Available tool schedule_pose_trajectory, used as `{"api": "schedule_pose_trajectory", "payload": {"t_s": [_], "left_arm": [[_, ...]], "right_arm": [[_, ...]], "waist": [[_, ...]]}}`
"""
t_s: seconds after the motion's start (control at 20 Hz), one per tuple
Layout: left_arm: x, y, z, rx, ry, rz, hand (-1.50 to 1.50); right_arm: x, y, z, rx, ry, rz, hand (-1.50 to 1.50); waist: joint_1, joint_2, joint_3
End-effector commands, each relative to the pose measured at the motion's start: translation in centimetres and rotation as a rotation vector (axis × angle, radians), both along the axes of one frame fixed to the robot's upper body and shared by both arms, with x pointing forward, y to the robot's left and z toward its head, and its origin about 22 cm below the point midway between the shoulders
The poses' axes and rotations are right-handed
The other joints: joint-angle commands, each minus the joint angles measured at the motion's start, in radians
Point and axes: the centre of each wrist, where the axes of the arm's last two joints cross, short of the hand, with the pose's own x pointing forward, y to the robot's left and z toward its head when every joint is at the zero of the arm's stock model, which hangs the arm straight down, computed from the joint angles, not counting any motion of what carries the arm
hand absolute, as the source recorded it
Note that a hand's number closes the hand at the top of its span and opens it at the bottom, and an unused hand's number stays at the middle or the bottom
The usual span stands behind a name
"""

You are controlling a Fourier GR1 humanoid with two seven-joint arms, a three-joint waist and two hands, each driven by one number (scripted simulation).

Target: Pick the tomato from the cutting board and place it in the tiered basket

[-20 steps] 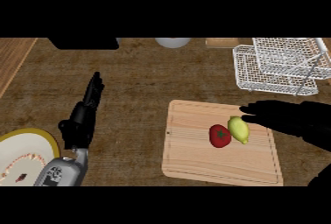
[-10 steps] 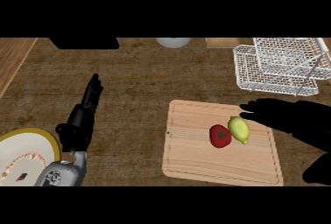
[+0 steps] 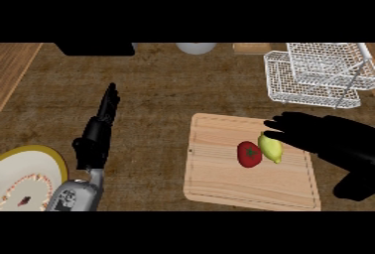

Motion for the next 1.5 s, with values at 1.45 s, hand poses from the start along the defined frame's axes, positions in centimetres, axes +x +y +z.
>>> {"api": "schedule_pose_trajectory", "payload": {"t_s": [1.45], "left_arm": [[-1.9,1.3,1.3,0.002,0.007,-0.005,0.0]], "right_arm": [[3.3,3.1,-7.9,-0.001,0.047,-0.008,-1.5]], "waist": [[0.002,-0.002,0.0]]}}
